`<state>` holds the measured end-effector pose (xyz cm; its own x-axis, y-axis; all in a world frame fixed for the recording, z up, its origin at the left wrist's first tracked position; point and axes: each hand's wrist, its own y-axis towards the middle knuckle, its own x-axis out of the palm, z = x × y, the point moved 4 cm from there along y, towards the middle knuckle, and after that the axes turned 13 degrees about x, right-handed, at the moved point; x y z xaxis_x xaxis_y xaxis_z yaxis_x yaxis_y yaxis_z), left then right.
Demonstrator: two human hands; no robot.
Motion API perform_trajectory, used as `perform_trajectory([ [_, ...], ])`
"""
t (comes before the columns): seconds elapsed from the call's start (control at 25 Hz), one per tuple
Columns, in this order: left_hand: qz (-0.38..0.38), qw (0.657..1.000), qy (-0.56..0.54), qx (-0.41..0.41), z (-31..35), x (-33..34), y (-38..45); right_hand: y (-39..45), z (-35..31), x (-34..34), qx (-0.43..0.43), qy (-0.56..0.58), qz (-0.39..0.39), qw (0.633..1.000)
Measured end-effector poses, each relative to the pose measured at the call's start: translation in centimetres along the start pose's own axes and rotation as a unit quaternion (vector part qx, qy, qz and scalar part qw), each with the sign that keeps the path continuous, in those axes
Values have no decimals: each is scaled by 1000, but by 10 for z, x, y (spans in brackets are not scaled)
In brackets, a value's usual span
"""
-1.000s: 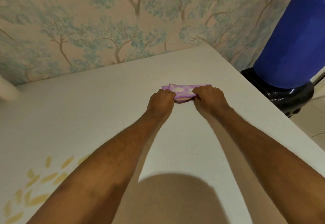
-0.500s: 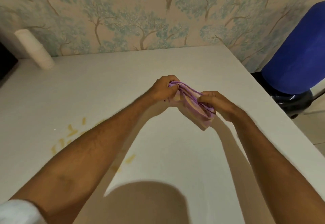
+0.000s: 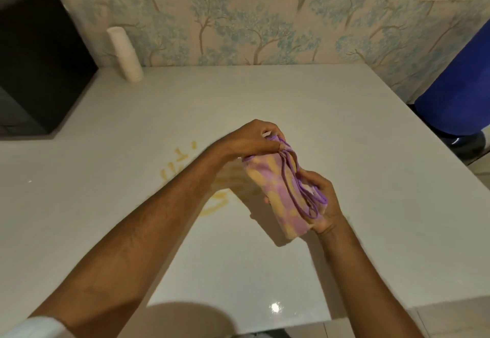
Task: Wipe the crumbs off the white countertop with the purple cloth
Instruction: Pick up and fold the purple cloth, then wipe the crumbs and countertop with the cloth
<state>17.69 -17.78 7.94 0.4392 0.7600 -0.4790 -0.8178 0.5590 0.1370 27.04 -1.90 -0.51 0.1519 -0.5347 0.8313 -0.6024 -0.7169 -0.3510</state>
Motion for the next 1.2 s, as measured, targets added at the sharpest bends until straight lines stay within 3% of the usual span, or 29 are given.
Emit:
perform_trajectory([
  [0.12, 42, 995, 88, 9, -11, -4, -45, 6, 38, 13, 16, -21, 78, 997],
  [0.24, 147, 987, 66, 11, -33, -12, -96, 1, 56, 26, 19, -37, 139, 989],
  [0.36, 250, 965, 71, -35, -65, -23, -167, -12, 59, 39, -52, -145, 251, 956],
  [0.44, 285, 948, 123, -62, -82, -27, -219, -24, 58, 62, -148, -322, 330, 875],
  [0.56, 305, 922, 226, -83, -100, -30, -280, -27, 83, 89, -201, -586, 386, 683],
  [0.68, 295, 887, 327, -140, -115, -37, -311, 1, 148, 73, -72, -782, 375, 492],
  [0.76, 261, 877, 365, -168, -120, -39, -318, 17, 177, 56, -11, -839, 339, 426],
  [0.92, 209, 873, 387, -210, -128, -43, -317, 17, 149, 28, -65, -833, 387, 389],
  [1.12, 190, 866, 400, -232, -134, -39, -316, 3, 76, -14, -66, -749, 557, 352],
  [1.2, 191, 864, 403, -233, -134, -38, -316, 10, 55, -18, -68, -722, 592, 352],
])
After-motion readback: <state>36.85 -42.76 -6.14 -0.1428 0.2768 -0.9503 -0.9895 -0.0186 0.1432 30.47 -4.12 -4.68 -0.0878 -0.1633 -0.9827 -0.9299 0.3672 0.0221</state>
